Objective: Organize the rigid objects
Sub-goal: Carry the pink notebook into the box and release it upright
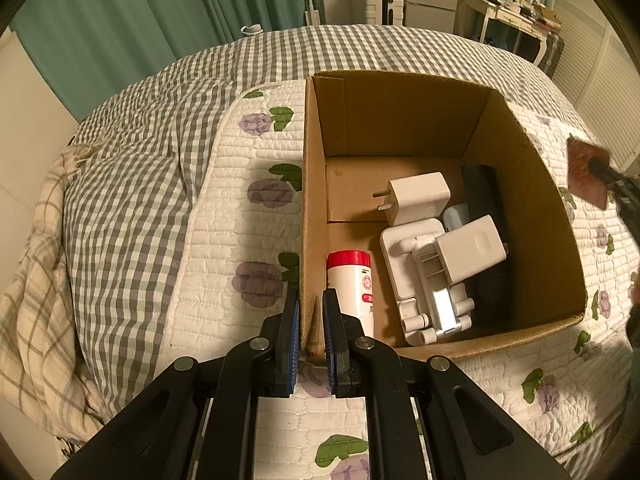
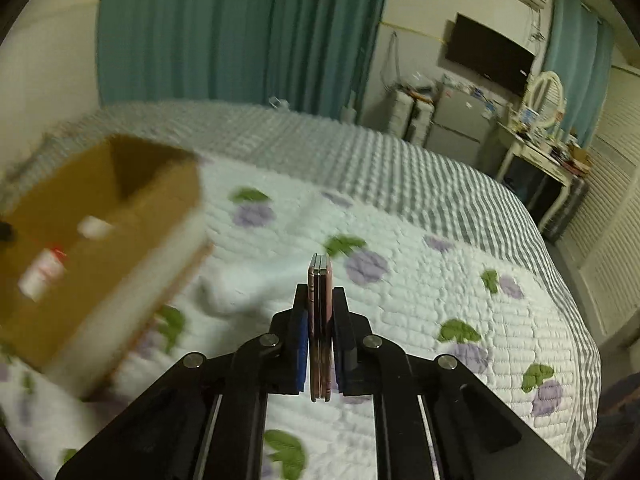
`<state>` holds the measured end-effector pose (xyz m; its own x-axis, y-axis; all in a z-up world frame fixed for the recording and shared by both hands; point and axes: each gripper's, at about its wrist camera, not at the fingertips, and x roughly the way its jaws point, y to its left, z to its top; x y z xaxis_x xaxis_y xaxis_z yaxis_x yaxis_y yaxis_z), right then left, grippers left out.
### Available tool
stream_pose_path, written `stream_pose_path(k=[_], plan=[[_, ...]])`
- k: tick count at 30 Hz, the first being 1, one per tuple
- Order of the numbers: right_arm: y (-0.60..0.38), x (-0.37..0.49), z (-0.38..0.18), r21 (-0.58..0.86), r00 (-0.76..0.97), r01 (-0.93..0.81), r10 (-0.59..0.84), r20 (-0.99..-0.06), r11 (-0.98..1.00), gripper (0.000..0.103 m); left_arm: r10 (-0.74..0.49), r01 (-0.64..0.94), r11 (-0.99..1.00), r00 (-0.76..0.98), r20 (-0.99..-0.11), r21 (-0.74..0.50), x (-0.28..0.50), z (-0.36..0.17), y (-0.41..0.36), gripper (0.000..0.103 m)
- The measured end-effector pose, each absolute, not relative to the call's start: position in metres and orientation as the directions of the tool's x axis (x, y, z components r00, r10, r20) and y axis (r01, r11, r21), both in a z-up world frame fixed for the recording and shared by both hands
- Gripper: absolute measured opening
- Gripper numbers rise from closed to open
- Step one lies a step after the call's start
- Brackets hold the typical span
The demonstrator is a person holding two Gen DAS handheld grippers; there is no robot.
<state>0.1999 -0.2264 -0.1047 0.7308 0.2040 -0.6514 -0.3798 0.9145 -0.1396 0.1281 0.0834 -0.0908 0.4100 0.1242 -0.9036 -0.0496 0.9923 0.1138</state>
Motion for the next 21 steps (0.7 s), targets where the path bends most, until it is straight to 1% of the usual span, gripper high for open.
stream_pose_path(k=[4,8,11,15,21], plan=[[-0.205,0.177,-0.066,-0.084,0.732,-0.453,0.317,-0.602,0.887,0.009,0.126,-0.047,0.992,0.411,-0.903,0.117,0.128,-0.091,0.083,0.01],[-0.172,0.156,-0.035,0.002,0.686,-0.55,0.453,-0.57,0.835,0.009,0.122,-0.047,0.992,0.413,-0.902,0.113,0.128,-0.091,0.084,0.01],[-0.147,0.147,-0.026,0.065,0.632,-0.608,0.531,-0.565,0.792,0.009,0.122,-0.047,0.993,0.414,-0.902,0.112,0.128,-0.091,0.084,0.01],[-0.107,0.146,-0.036,0.122,0.564,-0.639,0.57,-0.598,0.76,0.009,0.116,-0.048,0.993,0.415,-0.902,0.106,0.129,-0.091,0.085,0.01],[-0.069,0.153,-0.077,0.246,0.415,-0.664,0.622,-0.664,0.706,0.009,0.109,-0.04,0.994,0.422,-0.9,0.102,0.128,-0.092,0.084,0.01]])
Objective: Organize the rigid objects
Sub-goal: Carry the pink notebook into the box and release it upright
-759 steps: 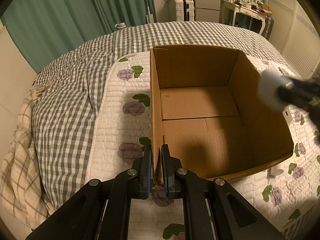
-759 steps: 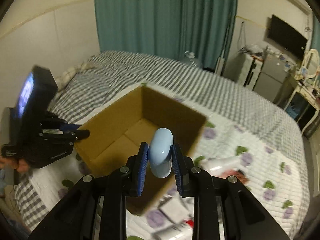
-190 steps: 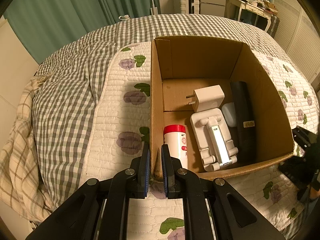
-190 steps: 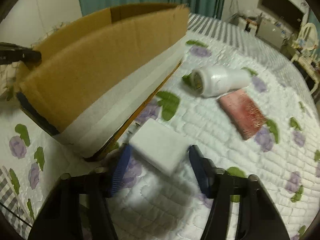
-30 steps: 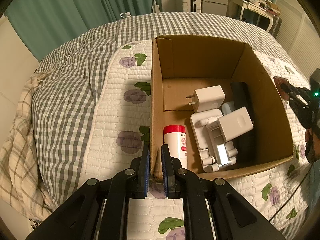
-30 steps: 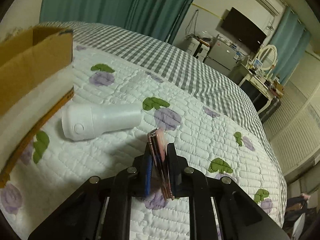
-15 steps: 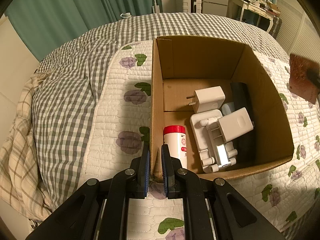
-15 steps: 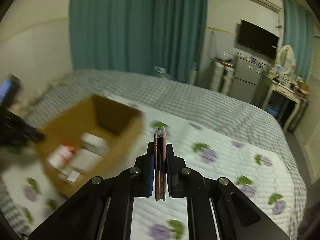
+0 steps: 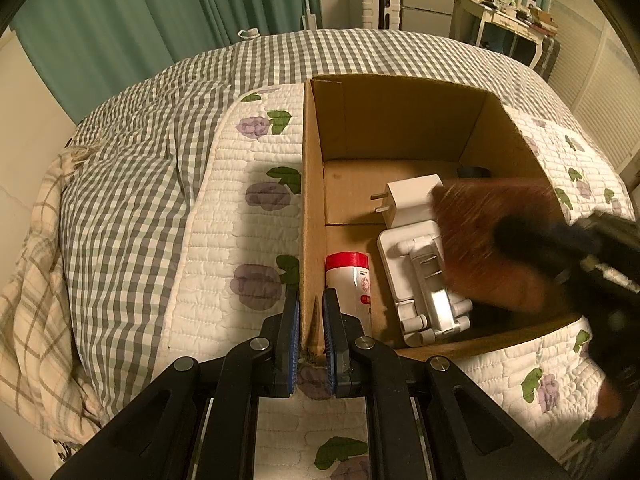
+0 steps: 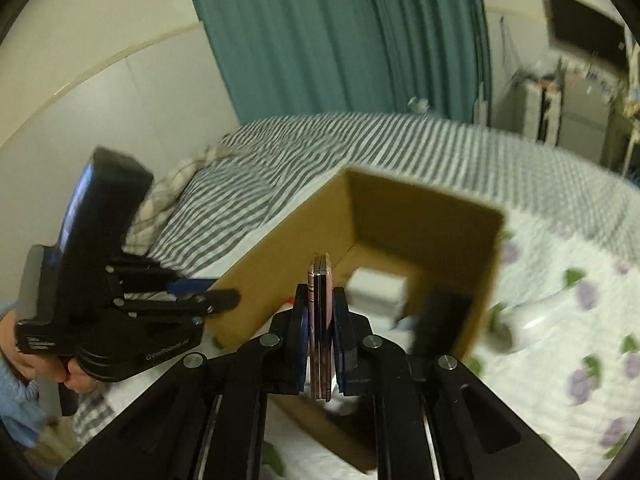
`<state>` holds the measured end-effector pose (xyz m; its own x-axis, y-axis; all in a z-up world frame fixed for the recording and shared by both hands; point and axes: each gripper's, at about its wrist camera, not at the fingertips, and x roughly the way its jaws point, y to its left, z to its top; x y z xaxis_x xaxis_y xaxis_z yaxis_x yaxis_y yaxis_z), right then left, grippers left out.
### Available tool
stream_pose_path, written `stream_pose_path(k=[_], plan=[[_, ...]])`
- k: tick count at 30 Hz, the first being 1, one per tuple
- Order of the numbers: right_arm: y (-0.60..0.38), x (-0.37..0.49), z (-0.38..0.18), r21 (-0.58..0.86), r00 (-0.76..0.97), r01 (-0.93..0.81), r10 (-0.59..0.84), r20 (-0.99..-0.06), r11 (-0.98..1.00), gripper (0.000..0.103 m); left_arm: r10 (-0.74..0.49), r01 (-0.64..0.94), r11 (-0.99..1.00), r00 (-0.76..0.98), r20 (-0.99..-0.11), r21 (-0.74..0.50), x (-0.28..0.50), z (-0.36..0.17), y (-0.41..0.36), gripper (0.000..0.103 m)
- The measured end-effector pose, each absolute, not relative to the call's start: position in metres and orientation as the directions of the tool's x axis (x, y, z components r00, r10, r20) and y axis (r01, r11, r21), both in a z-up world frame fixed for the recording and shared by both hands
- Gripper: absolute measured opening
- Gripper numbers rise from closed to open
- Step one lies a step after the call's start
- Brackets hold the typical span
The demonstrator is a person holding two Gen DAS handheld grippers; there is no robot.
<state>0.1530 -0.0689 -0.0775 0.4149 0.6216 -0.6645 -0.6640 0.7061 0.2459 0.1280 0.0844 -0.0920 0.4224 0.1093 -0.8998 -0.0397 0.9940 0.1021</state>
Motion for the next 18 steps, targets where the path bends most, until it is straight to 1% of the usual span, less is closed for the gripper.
stream_pose_path(k=[3,7,10,13,14,15,16,17,18], plan=[[-0.061,0.154,-0.093,0.251,0.383,-0.665,0.609,-0.695,0.704,0.009,0.104,-0.039,0.995,0.426,-0.899,0.096,0.128,-0.092,0.085,0.01],[-0.061,0.159,-0.104,0.231,0.391,-0.639,0.568,-0.724,0.734,0.01,0.11,-0.035,0.994,0.427,-0.898,0.105,0.128,-0.091,0.085,0.01],[-0.066,0.161,-0.106,0.243,0.388,-0.622,0.562,-0.731,0.745,0.01,0.109,-0.034,0.994,0.427,-0.898,0.105,0.128,-0.091,0.085,0.01],[-0.071,0.167,-0.104,0.216,0.408,-0.615,0.541,-0.736,0.758,0.012,0.112,-0.037,0.994,0.425,-0.898,0.107,0.128,-0.092,0.084,0.01],[-0.071,0.167,-0.103,0.192,0.427,-0.608,0.521,-0.739,0.771,0.016,0.113,-0.037,0.994,0.425,-0.898,0.107,0.128,-0.092,0.084,0.01],[-0.073,0.167,-0.101,0.176,0.444,-0.599,0.506,-0.739,0.781,0.027,0.112,-0.036,0.994,0.424,-0.898,0.107,0.128,-0.092,0.084,0.01],[-0.075,0.165,-0.098,0.166,0.458,-0.591,0.498,-0.737,0.79,0.035,0.11,-0.036,0.994,0.423,-0.9,0.105,0.129,-0.093,0.084,0.01],[-0.08,0.165,-0.094,0.166,0.474,-0.579,0.495,-0.728,0.798,0.048,0.113,-0.037,0.994,0.425,-0.898,0.107,0.129,-0.093,0.084,0.01],[-0.083,0.167,-0.091,0.166,0.485,-0.571,0.494,-0.722,0.804,0.053,0.113,-0.036,0.994,0.425,-0.898,0.107,0.128,-0.093,0.084,0.01]])
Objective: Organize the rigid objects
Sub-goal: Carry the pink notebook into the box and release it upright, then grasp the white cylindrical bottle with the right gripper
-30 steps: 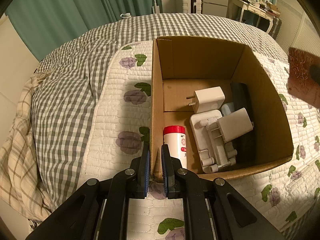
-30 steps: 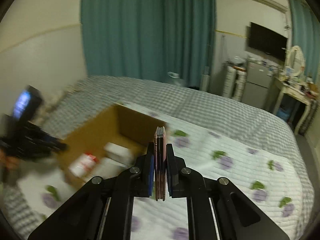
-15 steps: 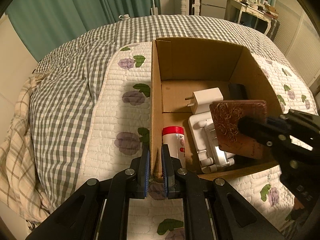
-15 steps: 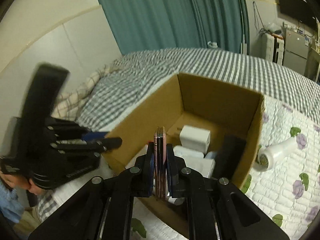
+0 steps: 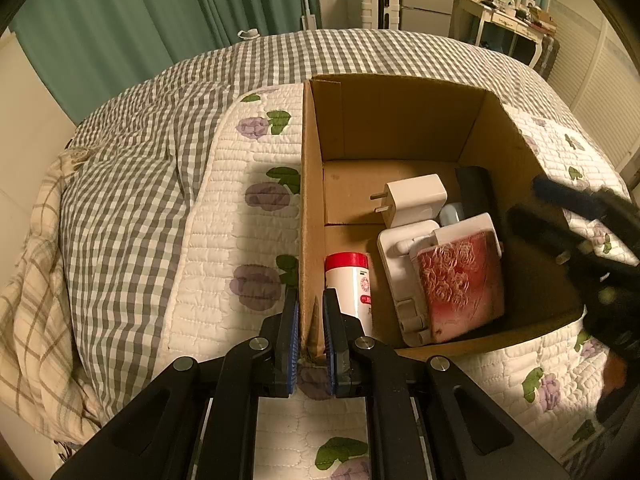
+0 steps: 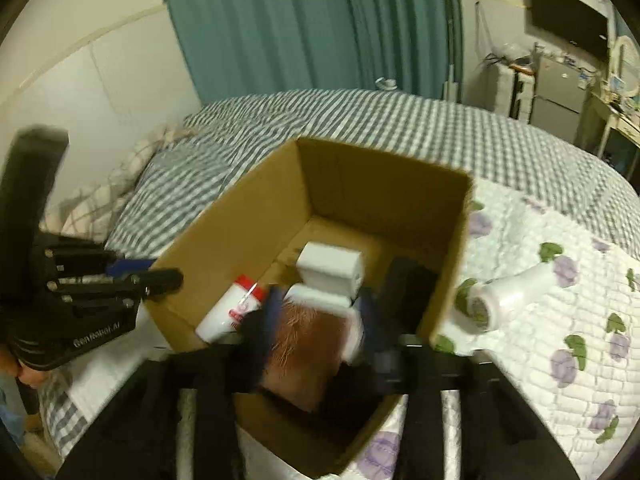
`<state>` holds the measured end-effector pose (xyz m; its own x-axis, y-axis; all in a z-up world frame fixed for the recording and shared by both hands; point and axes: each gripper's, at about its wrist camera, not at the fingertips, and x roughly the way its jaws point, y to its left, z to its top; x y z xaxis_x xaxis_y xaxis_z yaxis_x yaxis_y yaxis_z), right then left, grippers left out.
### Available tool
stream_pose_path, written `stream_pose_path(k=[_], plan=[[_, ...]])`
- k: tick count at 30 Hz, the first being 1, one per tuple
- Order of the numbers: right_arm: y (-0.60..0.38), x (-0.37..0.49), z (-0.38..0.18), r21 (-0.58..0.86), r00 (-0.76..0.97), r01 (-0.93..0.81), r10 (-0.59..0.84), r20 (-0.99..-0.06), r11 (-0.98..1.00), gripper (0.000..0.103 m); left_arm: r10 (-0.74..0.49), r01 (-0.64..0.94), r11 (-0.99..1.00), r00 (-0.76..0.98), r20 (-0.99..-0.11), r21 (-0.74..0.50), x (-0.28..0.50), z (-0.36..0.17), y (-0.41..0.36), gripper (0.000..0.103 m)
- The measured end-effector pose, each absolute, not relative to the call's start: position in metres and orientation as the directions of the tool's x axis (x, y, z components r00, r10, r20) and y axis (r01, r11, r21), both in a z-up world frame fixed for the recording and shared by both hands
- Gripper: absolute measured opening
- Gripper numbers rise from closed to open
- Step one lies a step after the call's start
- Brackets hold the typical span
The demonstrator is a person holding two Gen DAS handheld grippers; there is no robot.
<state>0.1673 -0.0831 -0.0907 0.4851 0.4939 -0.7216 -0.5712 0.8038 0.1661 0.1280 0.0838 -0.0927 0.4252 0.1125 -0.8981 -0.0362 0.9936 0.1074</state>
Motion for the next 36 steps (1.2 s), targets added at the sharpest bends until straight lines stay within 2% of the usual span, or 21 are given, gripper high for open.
stream_pose_path(k=[4,8,13,17,25,36], plan=[[-0.093,0.167,-0.072,0.119,0.545,-0.554,0.467,-0.696,0.824,0.055,0.111,-0.036,0.994,0.425,-0.898,0.106,0.128,-0.093,0.084,0.01],[-0.105,0.166,-0.051,0.005,0.631,-0.525,0.393,-0.669,0.851,0.066,0.112,-0.038,0.994,0.426,-0.898,0.106,0.128,-0.094,0.083,0.01],[-0.13,0.177,-0.039,-0.102,0.715,-0.427,0.266,-0.646,0.899,0.067,0.11,-0.035,0.994,0.426,-0.898,0.105,0.128,-0.094,0.084,0.01],[-0.153,0.196,-0.05,-0.15,0.726,-0.334,0.153,-0.67,0.93,0.067,0.11,-0.037,0.994,0.425,-0.898,0.104,0.128,-0.094,0.085,0.01],[-0.195,0.237,-0.103,-0.105,0.641,-0.207,0.054,-0.766,0.973,0.067,0.108,-0.037,0.994,0.424,-0.899,0.102,0.127,-0.094,0.085,0.01],[-0.183,0.264,-0.141,0.016,0.554,-0.197,0.125,-0.823,0.98,0.067,0.11,-0.037,0.994,0.424,-0.899,0.105,0.127,-0.094,0.086,0.01]])
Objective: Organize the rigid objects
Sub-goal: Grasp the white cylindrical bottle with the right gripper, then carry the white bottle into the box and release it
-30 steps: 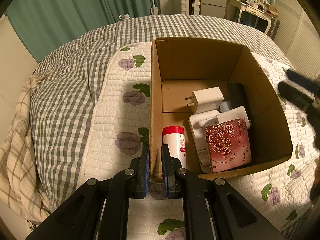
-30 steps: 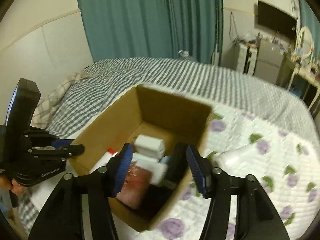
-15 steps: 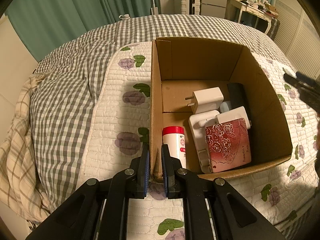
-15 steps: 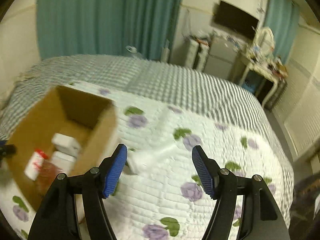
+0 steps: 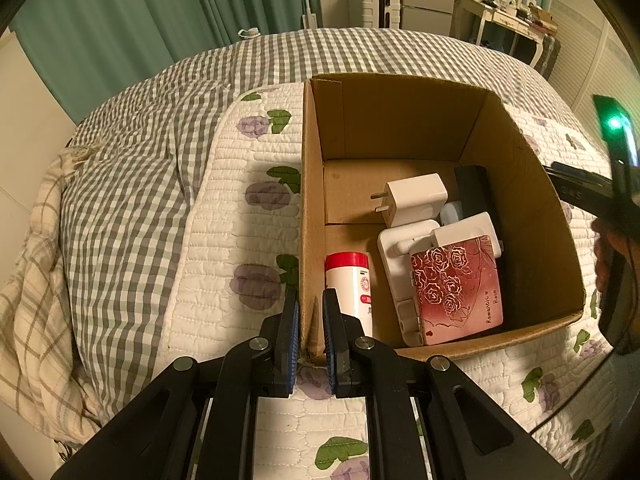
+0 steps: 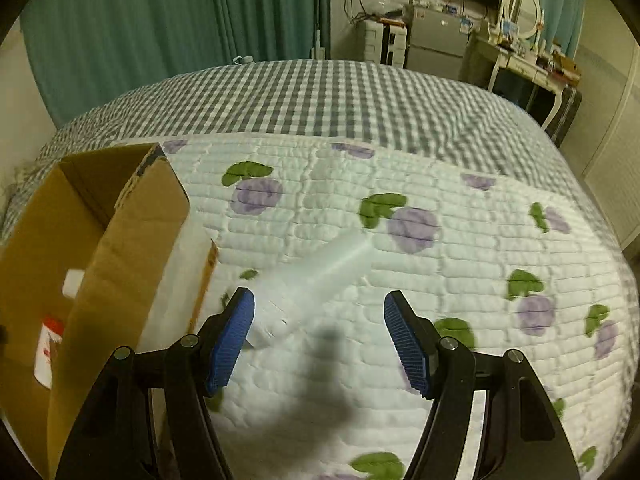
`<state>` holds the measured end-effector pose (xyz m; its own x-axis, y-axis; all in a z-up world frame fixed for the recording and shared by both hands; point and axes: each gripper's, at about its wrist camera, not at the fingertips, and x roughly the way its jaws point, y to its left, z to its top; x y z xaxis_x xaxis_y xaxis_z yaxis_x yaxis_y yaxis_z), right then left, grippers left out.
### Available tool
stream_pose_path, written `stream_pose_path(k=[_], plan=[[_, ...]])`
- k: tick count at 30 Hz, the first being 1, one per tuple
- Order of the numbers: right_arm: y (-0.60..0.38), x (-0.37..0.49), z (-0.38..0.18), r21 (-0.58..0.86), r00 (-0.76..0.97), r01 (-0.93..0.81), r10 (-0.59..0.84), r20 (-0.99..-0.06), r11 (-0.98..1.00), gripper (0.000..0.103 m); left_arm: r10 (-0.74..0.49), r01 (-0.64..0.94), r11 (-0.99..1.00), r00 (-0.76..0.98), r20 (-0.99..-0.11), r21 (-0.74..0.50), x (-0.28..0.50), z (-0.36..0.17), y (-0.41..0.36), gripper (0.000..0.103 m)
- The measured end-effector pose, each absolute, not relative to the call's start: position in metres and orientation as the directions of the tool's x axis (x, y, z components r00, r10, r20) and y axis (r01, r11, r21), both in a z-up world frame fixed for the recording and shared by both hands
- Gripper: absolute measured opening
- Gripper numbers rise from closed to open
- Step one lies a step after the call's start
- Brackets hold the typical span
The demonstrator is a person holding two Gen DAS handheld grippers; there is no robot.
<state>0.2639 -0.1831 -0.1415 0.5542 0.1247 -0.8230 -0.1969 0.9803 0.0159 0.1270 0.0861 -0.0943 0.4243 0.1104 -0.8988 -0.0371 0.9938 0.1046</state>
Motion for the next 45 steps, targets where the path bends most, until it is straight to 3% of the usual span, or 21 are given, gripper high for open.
stream_pose_path(k=[29,31,33,40,45], plan=[[-0.179,0.307,-0.19,0.221,0.367,-0.082,0.235,-0.9,0.972,0.07,0.12,-0.038,0.993,0.423,-0.898,0.114,0.127,-0.094,0.085,0.01],[-0.179,0.303,-0.19,0.239,0.356,-0.106,0.261,-0.897,0.965,0.062,0.121,-0.039,0.993,0.423,-0.898,0.116,0.127,-0.094,0.085,0.01],[-0.183,0.293,-0.187,0.284,0.346,-0.139,0.315,-0.884,0.949,0.044,0.123,-0.04,0.992,0.423,-0.898,0.117,0.127,-0.094,0.085,0.01],[-0.191,0.265,-0.161,0.284,0.389,-0.198,0.341,-0.856,0.938,0.044,0.115,-0.04,0.993,0.423,-0.899,0.109,0.128,-0.093,0.084,0.01],[-0.196,0.241,-0.107,0.215,0.484,-0.261,0.32,-0.815,0.941,0.044,0.116,-0.041,0.993,0.425,-0.898,0.11,0.128,-0.094,0.084,0.01]])
